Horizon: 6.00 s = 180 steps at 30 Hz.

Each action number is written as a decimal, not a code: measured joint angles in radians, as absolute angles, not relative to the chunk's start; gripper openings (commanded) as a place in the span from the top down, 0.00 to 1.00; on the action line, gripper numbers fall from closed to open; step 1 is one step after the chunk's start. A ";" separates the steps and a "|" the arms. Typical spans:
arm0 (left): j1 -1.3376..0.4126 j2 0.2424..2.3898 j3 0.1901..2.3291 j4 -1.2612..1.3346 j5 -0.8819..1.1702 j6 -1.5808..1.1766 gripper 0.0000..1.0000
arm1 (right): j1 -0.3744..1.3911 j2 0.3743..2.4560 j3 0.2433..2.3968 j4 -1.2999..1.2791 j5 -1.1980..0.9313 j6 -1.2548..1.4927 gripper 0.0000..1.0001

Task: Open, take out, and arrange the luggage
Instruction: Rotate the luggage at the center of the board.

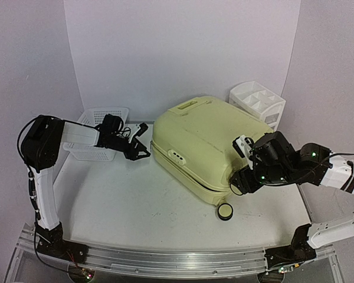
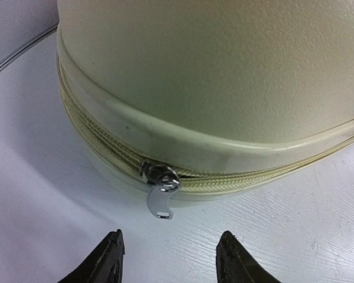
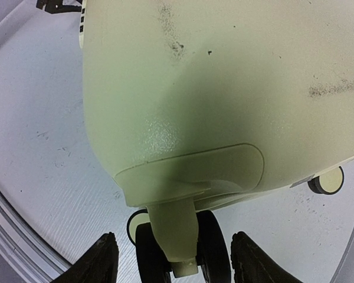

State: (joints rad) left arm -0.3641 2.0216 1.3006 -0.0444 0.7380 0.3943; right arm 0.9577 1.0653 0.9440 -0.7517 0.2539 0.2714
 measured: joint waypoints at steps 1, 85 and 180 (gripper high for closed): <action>-0.363 2.023 1.301 -0.045 0.742 0.394 0.47 | 0.958 1.065 0.944 -0.752 0.254 0.272 0.35; -0.444 2.002 1.331 -0.041 0.445 0.421 0.66 | 0.961 1.053 0.937 -0.786 0.199 0.337 0.42; -0.533 1.817 1.045 0.203 0.255 0.397 1.00 | 0.953 0.952 0.939 -0.945 0.442 0.455 0.04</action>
State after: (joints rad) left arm -0.5331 1.8168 1.0454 0.2028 0.2546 0.3969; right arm 0.9535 0.9520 0.9386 -0.9451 0.4423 0.4553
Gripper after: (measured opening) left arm 0.007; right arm 0.957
